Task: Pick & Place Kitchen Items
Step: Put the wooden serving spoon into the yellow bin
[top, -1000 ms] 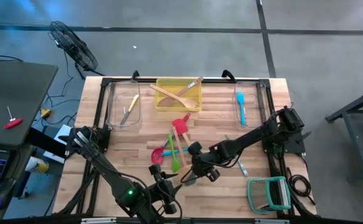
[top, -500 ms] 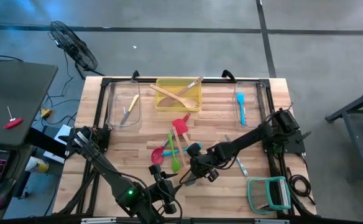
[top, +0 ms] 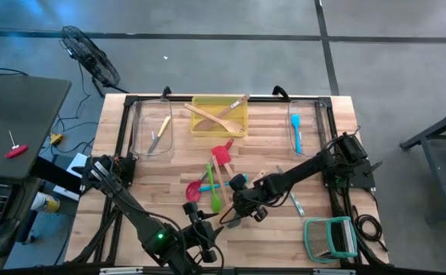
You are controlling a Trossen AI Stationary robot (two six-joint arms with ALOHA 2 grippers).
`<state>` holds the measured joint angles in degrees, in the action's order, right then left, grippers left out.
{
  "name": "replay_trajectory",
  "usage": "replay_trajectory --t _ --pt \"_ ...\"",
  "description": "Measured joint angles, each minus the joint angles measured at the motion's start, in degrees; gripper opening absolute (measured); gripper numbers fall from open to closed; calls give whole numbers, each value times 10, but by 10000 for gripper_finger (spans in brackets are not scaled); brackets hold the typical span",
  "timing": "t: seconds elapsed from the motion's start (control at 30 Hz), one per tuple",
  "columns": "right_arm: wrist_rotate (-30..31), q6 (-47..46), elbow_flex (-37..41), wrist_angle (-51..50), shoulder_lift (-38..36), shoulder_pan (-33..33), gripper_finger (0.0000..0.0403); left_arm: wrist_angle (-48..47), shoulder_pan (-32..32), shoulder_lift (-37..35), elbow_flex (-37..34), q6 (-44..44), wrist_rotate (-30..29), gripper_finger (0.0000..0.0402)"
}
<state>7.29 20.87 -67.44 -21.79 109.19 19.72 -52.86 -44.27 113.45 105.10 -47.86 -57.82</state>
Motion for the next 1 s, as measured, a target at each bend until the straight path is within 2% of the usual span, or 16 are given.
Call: replay_trajectory --t 0.27,0.43,1.0 --pt "-2 0 0 1 0 -3 158 0 0 0 0 0 0 200" --pt "-27 -1 0 2 0 -16 158 2 0 0 0 0 0 200" --pt "-30 -1 0 -2 18 -21 158 3 0 0 0 0 0 200"
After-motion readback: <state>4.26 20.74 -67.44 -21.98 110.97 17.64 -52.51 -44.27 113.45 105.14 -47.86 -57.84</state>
